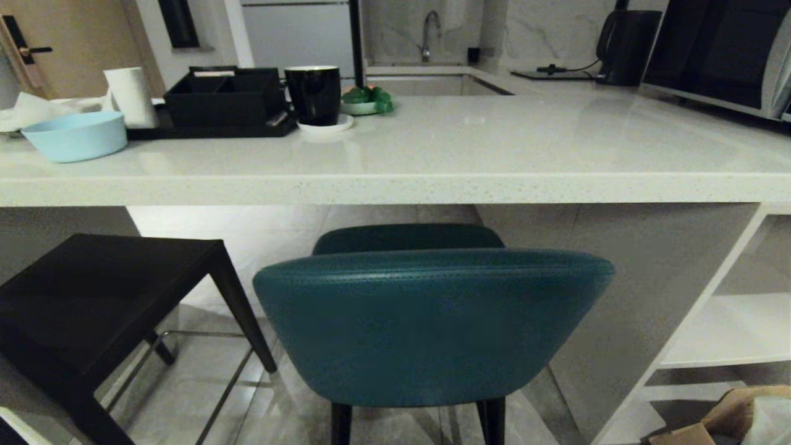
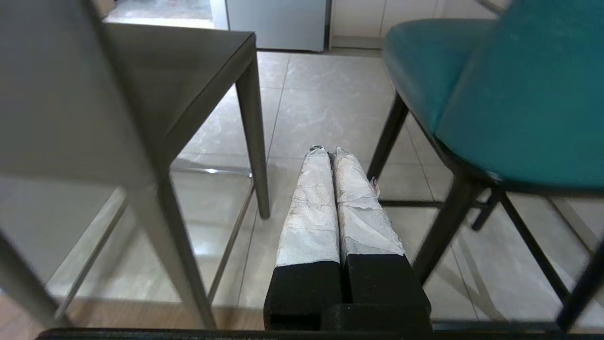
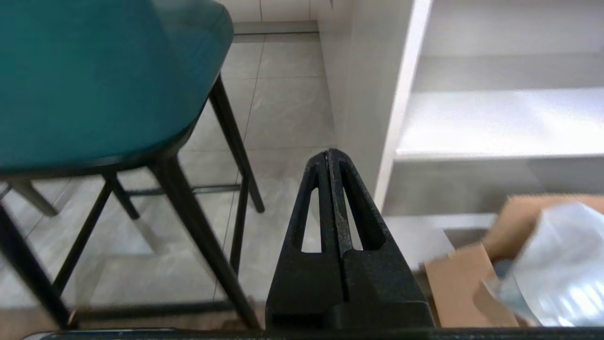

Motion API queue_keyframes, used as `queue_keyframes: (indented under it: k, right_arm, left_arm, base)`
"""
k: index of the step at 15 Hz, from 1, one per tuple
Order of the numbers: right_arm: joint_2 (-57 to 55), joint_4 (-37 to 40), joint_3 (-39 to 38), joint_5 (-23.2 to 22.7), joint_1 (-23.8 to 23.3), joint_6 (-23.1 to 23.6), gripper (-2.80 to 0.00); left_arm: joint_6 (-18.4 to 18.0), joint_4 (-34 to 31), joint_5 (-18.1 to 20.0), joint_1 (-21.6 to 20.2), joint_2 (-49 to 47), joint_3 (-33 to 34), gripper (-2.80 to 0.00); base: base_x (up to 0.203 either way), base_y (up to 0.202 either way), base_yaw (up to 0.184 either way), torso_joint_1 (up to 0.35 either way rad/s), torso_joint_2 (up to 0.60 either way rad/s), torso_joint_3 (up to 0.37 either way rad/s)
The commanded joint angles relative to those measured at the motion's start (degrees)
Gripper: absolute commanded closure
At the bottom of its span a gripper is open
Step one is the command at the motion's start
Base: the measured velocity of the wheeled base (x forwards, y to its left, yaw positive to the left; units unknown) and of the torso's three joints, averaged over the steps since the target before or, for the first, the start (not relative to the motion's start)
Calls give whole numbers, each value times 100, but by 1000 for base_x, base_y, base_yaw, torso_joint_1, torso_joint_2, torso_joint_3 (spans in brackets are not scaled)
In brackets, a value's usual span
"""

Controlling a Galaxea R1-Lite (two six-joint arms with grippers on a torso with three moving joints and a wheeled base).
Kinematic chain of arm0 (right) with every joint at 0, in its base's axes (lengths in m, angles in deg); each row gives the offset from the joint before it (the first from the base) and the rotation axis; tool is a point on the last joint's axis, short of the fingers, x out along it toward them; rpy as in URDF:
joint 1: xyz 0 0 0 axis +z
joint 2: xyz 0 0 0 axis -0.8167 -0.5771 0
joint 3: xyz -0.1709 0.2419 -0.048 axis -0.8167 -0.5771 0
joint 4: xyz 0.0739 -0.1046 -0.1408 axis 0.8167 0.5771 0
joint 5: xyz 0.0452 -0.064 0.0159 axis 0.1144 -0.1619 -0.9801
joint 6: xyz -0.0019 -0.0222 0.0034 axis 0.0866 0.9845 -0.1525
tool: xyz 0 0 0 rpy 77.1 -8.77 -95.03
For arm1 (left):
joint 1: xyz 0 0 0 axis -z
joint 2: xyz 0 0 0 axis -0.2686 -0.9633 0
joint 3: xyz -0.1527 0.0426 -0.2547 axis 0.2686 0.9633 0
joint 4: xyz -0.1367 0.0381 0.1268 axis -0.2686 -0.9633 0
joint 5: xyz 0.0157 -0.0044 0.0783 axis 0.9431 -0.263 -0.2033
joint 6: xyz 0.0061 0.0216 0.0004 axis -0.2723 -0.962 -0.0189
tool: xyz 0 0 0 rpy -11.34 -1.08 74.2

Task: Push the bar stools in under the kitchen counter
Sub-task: Pull the blue chair out from under the dining table

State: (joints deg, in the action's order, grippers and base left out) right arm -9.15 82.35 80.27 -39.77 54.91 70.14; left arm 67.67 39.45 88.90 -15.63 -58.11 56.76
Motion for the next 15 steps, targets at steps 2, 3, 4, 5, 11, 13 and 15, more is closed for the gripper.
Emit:
queue_keyframes:
  k: [2,3,4,5,11,13,15]
  right_arm:
    - [4,-2,0,-3,2,4,0]
    - [4,-2,0,-3,2,-5,0]
    - [4,-2,0,-3,2,0,0]
    - [4,-2,0,-3,2,1,0]
    - [-408,209,200,12,-3,126,0]
    - [-1099,234,711,32,-40,66,0]
    - [-2150,-45,1017,44,-69,-89,0]
  left_arm:
    - [5,4,0,3,11,105,0]
    - [5,4,0,-4,11,105,0]
    - [5,4,0,-4,11,105,0]
    - [5,4,0,-4,11,105,0]
    - [-152,-181,10,-12,-75,-35,0]
    - [-143,-248,28,-3,-645,-495,0]
    - [-1,113,35,36,-1805,-804,0]
  base:
    - [189,0,3,2,5,1]
    - [145,0,2,4,6,-1]
    - [0,0,0,0,0,0]
    - [0,0,0,0,0,0]
    - [0,0,0,0,0,0]
    - [0,0,0,0,0,0]
    - [0,0,0,0,0,0]
